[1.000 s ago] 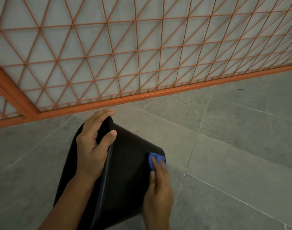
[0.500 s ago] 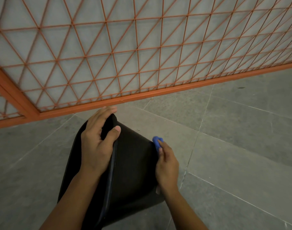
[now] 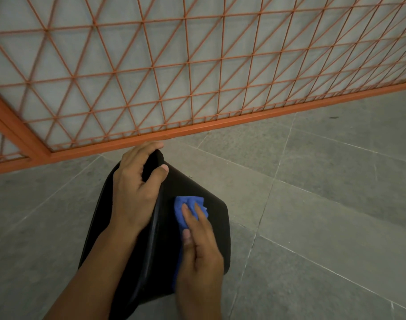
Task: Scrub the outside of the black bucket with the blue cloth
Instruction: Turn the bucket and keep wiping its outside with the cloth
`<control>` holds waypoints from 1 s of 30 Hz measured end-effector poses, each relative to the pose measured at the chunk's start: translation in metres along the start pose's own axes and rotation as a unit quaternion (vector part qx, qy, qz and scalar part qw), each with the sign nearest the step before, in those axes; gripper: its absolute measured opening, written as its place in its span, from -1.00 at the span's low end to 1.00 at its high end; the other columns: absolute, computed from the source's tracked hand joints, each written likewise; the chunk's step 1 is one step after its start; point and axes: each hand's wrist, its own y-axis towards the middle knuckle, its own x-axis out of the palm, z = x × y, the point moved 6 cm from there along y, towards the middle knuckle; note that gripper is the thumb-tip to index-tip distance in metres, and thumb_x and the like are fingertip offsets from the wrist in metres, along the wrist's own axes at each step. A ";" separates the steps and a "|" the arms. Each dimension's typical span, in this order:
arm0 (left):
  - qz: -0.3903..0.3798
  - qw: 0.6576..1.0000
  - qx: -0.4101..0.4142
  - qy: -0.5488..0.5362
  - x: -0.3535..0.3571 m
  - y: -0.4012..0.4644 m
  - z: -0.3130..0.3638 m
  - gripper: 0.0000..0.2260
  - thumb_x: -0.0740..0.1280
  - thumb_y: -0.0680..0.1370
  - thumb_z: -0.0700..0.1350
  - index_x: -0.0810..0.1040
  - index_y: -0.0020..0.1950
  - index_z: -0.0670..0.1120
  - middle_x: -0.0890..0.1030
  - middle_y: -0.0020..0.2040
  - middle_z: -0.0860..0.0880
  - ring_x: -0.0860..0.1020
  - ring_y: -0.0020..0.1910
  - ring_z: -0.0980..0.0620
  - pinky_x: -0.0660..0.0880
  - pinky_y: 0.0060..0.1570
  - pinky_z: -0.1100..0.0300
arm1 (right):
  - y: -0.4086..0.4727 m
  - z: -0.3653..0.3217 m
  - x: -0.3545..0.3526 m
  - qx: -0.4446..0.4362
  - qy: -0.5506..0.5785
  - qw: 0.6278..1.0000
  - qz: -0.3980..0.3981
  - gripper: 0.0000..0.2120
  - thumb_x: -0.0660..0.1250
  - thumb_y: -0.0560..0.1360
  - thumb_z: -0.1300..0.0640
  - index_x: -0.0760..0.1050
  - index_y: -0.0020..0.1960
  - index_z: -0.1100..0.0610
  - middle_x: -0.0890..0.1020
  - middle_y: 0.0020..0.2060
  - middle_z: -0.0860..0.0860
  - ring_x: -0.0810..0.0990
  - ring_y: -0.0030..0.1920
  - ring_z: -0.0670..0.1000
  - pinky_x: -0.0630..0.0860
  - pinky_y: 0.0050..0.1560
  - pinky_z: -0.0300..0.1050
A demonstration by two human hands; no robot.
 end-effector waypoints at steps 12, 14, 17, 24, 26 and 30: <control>0.020 1.000 0.004 0.008 -0.001 -0.004 0.001 -0.53 0.19 0.41 0.07 0.53 0.23 -0.12 0.55 0.20 -0.01 0.45 0.29 -0.01 0.32 0.31 0.14 | 0.023 0.084 -0.031 0.190 -0.073 0.979 0.018 -0.65 0.11 0.58 0.19 0.33 0.30 -0.11 0.35 0.35 -0.16 0.29 0.36 -0.12 0.13 0.38 -0.22; 0.011 1.000 0.007 0.013 0.000 -0.003 0.002 -0.53 0.19 0.41 0.07 0.53 0.24 -0.13 0.55 0.22 -0.04 0.45 0.30 -0.01 0.32 0.32 0.14 | 0.010 0.042 -0.015 0.094 -0.070 0.993 -0.006 -0.58 0.16 0.55 0.23 0.29 0.22 -0.27 0.29 0.29 -0.35 0.23 0.35 -0.33 0.09 0.37 -0.38; -0.008 1.000 0.024 0.013 0.007 -0.005 0.006 -0.55 0.19 0.43 0.06 0.51 0.25 -0.10 0.54 0.25 -0.07 0.44 0.33 -0.04 0.31 0.36 0.08 | 0.009 -0.014 0.000 -0.044 -0.028 0.998 -0.033 -0.62 0.17 0.54 0.21 0.38 0.28 -0.13 0.36 0.30 -0.30 0.23 0.32 -0.40 0.14 0.33 -0.48; -0.016 1.000 0.017 0.001 0.003 -0.001 -0.002 -0.58 0.18 0.44 0.08 0.44 0.27 -0.01 0.50 0.28 -0.02 0.41 0.36 -0.04 0.29 0.40 -0.01 | 0.053 -0.024 0.013 -0.060 0.012 0.994 -0.093 -0.68 0.13 0.58 0.21 0.42 0.30 0.03 0.44 0.30 -0.17 0.28 0.32 -0.33 0.18 0.34 -0.43; -0.015 1.000 0.024 0.009 0.004 -0.002 -0.001 -0.58 0.19 0.45 0.08 0.45 0.27 -0.01 0.50 0.28 -0.03 0.41 0.35 -0.05 0.29 0.40 0.02 | 0.070 -0.004 0.013 -0.041 -0.019 0.996 -0.074 -0.68 0.13 0.58 0.21 0.42 0.30 0.04 0.46 0.30 -0.10 0.34 0.31 -0.24 0.22 0.33 -0.41; -0.016 1.000 0.020 0.008 0.008 -0.003 0.003 -0.56 0.20 0.45 0.09 0.48 0.29 -0.02 0.51 0.30 -0.02 0.40 0.37 -0.01 0.29 0.40 -0.01 | 0.093 0.054 -0.006 0.058 -0.073 0.995 -0.048 -0.71 0.11 0.59 0.19 0.44 0.26 0.05 0.49 0.26 -0.05 0.41 0.19 -0.21 0.23 0.17 -0.55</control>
